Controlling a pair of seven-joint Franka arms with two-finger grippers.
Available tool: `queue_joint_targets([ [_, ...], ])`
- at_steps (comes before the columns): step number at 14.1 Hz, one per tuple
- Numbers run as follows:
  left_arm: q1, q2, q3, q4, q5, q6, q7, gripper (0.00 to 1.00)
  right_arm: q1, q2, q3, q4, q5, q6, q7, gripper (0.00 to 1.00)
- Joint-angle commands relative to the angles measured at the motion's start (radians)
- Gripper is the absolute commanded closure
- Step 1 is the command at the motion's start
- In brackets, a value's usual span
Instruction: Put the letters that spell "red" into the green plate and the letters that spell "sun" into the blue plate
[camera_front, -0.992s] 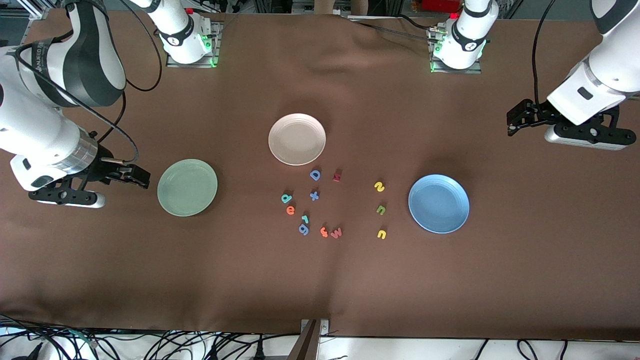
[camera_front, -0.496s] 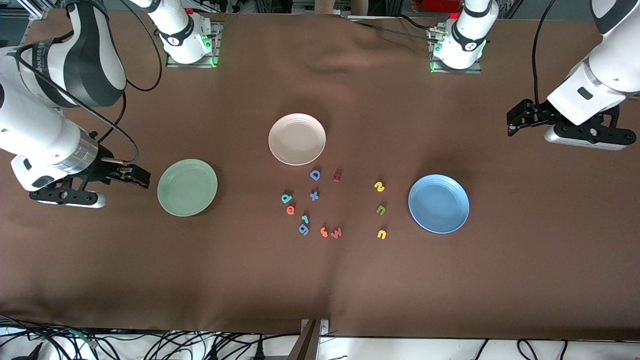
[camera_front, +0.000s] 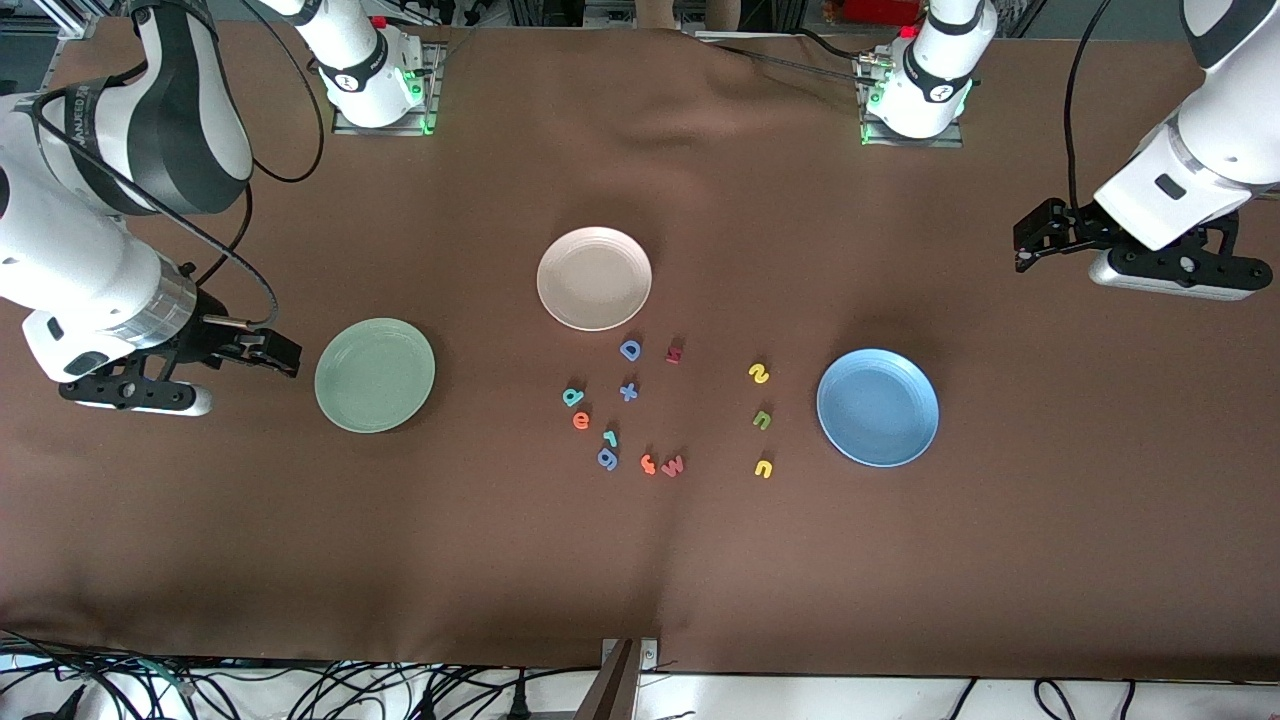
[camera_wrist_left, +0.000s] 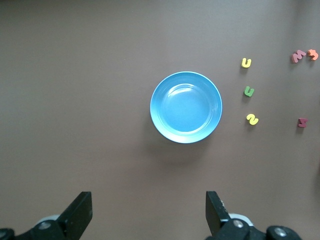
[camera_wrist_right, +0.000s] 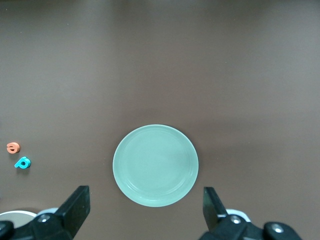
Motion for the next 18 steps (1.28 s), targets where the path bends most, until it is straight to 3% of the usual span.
queue_joint_targets([
  [1, 0.002, 0.009, 0.001, 0.025, 0.006, -0.019, 0.019, 0.00, -0.002, -0.015, 0.001, -0.013, 0.018, 0.002, -0.006, 0.00],
  [18, 0.019, 0.010, 0.004, 0.025, -0.046, -0.024, 0.014, 0.00, -0.002, -0.015, 0.000, -0.021, 0.045, 0.002, -0.029, 0.00],
])
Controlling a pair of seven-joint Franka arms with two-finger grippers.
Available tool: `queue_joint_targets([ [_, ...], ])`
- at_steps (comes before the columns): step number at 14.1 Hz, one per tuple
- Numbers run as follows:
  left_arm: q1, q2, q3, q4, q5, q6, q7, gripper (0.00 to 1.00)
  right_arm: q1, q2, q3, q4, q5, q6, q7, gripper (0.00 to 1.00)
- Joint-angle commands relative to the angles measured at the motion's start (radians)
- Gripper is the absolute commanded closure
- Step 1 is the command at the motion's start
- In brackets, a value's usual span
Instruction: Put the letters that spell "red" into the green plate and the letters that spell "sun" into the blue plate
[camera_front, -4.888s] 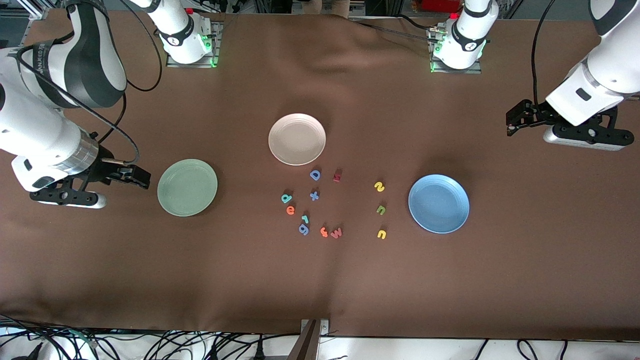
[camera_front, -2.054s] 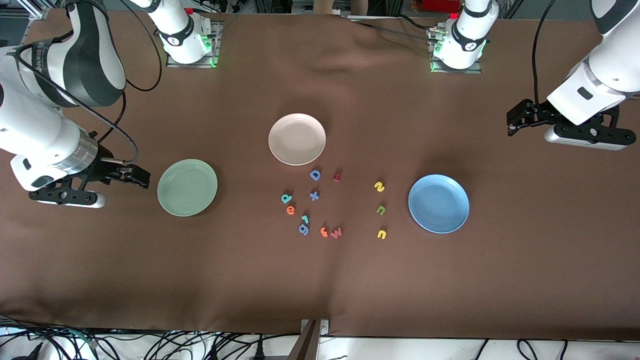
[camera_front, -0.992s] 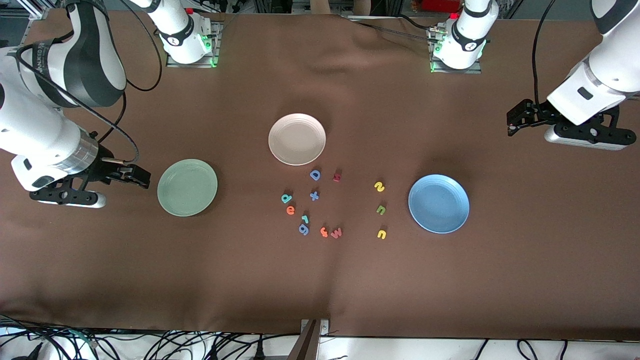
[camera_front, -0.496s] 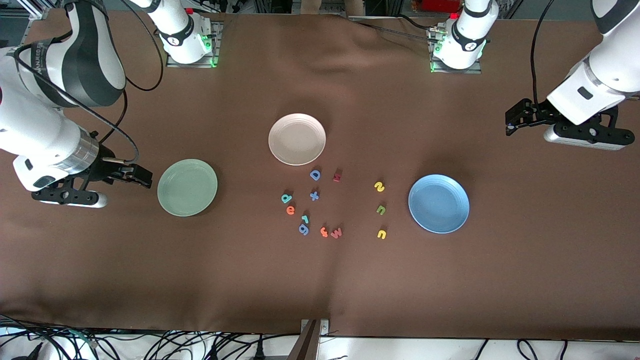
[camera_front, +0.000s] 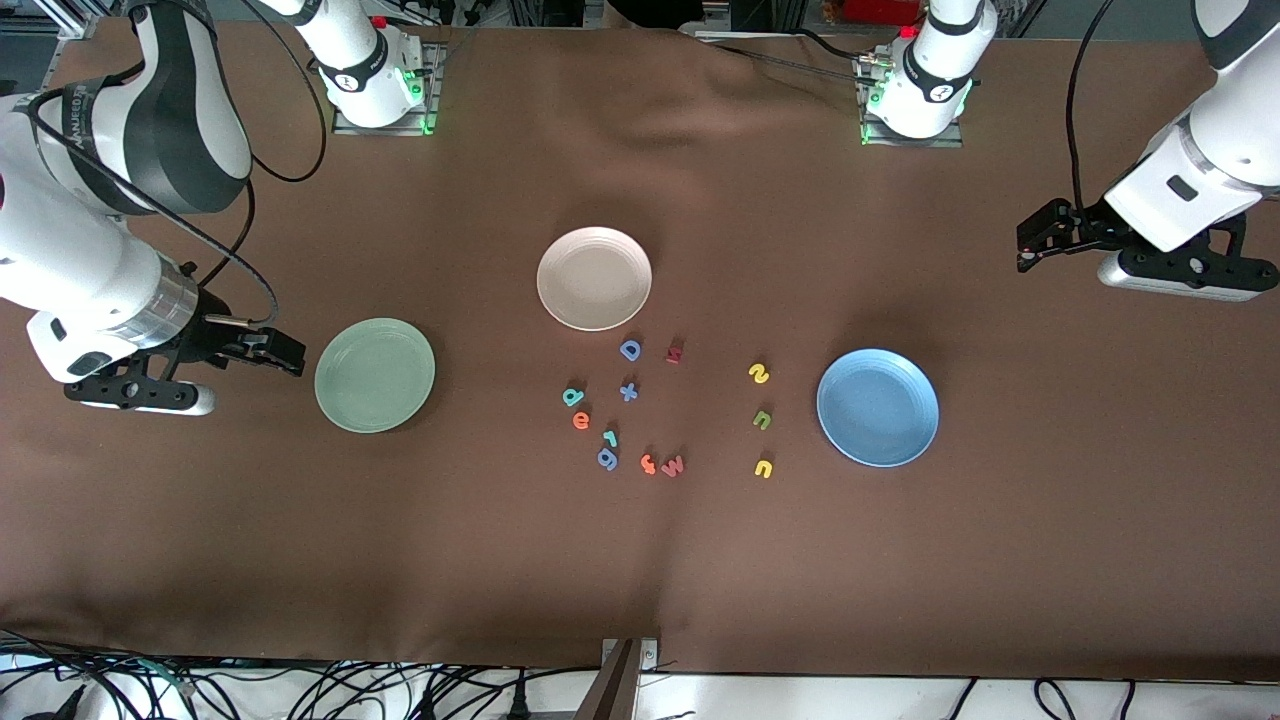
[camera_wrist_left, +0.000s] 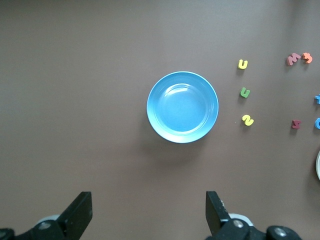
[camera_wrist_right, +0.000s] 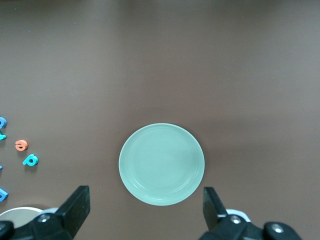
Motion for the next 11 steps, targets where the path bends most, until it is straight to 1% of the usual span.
queue_joint_targets([
  [1, 0.008, 0.010, -0.003, 0.025, -0.017, -0.022, 0.014, 0.00, -0.002, -0.017, 0.000, -0.018, 0.020, 0.003, -0.019, 0.00],
  [9, 0.008, 0.010, -0.003, 0.025, -0.017, -0.022, 0.014, 0.00, -0.002, -0.017, 0.000, -0.019, 0.020, 0.004, -0.017, 0.00],
  [11, 0.008, 0.028, -0.003, 0.025, -0.017, -0.023, 0.014, 0.00, -0.002, -0.017, 0.000, -0.019, 0.020, 0.004, -0.017, 0.00],
])
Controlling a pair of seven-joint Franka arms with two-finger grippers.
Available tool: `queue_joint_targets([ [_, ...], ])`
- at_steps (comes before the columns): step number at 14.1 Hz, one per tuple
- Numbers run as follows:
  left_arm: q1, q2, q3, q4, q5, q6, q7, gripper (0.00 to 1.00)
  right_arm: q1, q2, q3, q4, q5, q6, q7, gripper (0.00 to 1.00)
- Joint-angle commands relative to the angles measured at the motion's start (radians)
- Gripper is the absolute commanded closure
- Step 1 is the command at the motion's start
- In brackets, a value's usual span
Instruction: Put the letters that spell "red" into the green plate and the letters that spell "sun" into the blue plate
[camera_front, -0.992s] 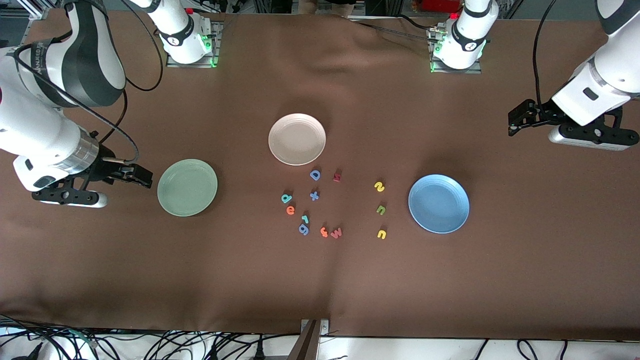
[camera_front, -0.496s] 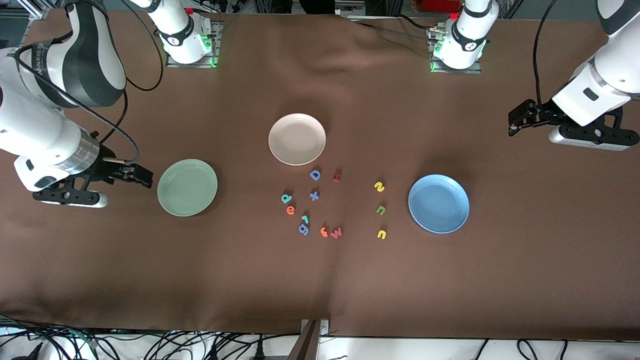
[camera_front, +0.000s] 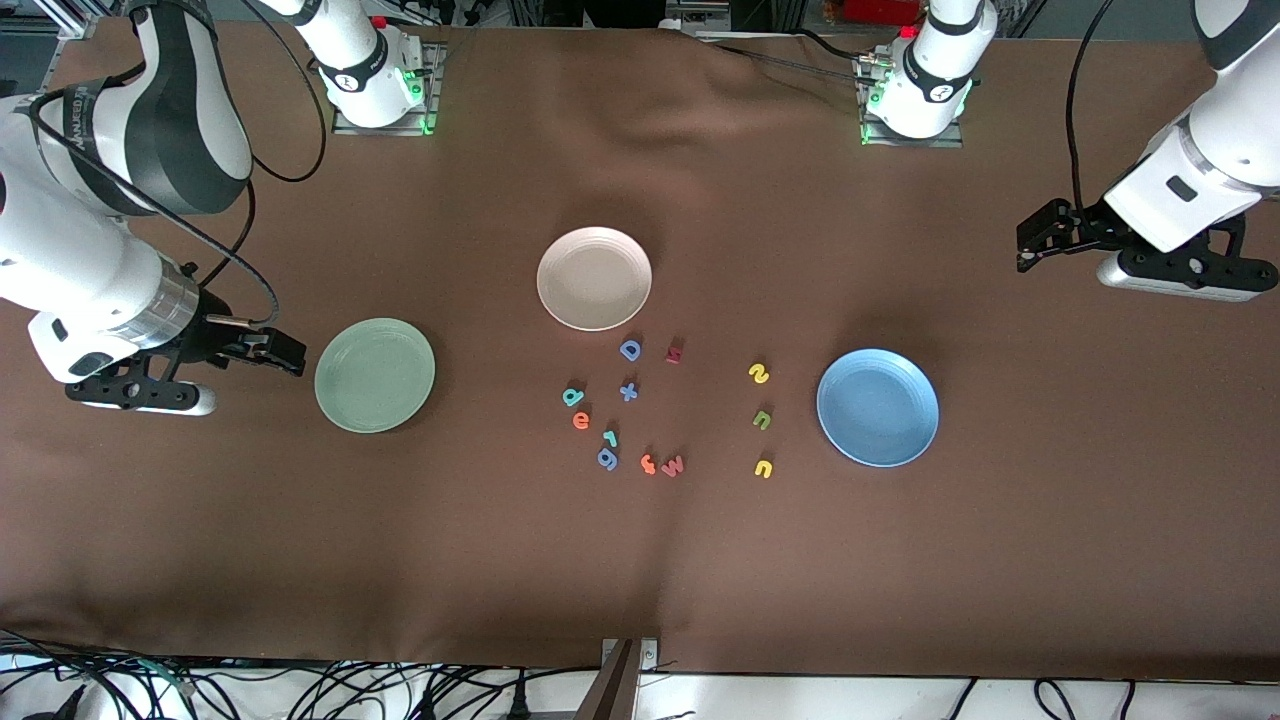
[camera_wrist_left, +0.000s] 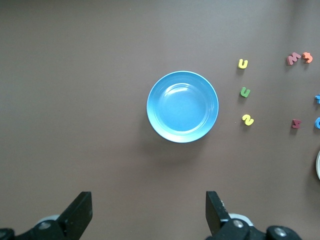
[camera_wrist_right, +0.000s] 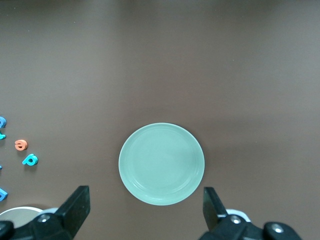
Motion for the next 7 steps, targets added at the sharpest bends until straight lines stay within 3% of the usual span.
queue_joint_targets([
  [1, 0.008, 0.032, -0.003, 0.025, -0.017, -0.021, 0.016, 0.00, -0.002, -0.016, 0.000, -0.019, 0.020, 0.003, -0.016, 0.00],
  [5, -0.032, 0.168, -0.024, 0.036, -0.043, -0.006, 0.022, 0.00, -0.001, -0.017, 0.001, -0.017, 0.018, 0.000, -0.007, 0.00],
  [7, -0.084, 0.277, -0.035, 0.125, -0.049, 0.022, 0.017, 0.00, 0.010, -0.016, 0.006, -0.014, 0.018, 0.001, 0.014, 0.00],
])
